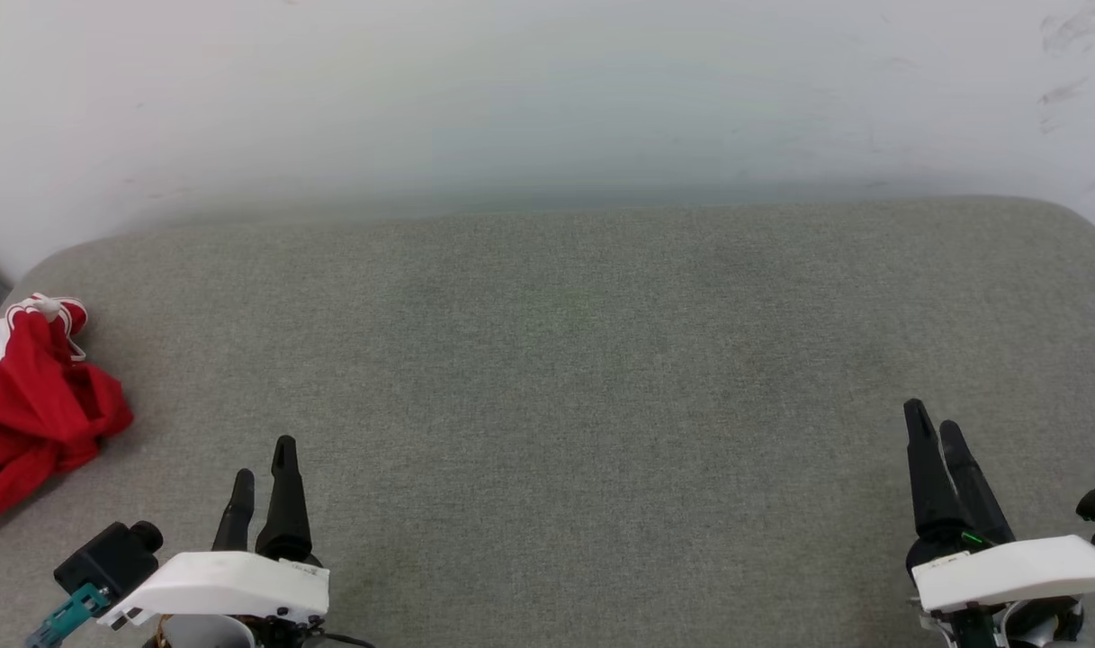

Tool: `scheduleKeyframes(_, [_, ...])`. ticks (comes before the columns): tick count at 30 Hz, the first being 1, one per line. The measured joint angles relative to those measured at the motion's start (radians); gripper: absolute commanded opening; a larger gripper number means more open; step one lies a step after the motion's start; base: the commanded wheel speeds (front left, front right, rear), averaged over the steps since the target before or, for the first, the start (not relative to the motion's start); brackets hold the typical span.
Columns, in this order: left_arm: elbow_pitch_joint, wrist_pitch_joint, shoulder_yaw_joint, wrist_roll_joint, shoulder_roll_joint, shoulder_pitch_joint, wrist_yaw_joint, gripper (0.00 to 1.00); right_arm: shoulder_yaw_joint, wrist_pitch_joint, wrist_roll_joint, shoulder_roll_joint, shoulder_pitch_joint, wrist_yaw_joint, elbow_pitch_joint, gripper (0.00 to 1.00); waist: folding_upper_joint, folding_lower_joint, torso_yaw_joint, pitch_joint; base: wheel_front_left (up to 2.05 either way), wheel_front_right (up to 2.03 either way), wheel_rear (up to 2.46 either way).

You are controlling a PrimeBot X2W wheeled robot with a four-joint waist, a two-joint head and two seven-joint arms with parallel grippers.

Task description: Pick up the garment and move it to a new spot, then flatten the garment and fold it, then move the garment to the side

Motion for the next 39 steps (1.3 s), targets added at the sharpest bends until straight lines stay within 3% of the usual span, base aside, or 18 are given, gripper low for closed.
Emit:
scheduleKeyframes(16, [-0.048, -0.049, -0.068, 0.205, 0.034, 0.023, 0.051, 1.0, 0.011, -0.048, -0.222, 0.0, 0.02, 0.0, -0.021, 1.0, 0.0, -0.0001, 0.005, 0.0, 0.0, 0.0, 0.0])
scheduleKeyframes(39, [-0.082, -0.108, -0.092, 0.428, 0.038, 0.064, 0.061, 1.0, 0.023, -0.107, -0.463, 0.0, 0.054, 0.0, -0.058, 1.0, 0.0, -0.0001, 0.008, -0.004, 0.0, 0.0, 0.0])
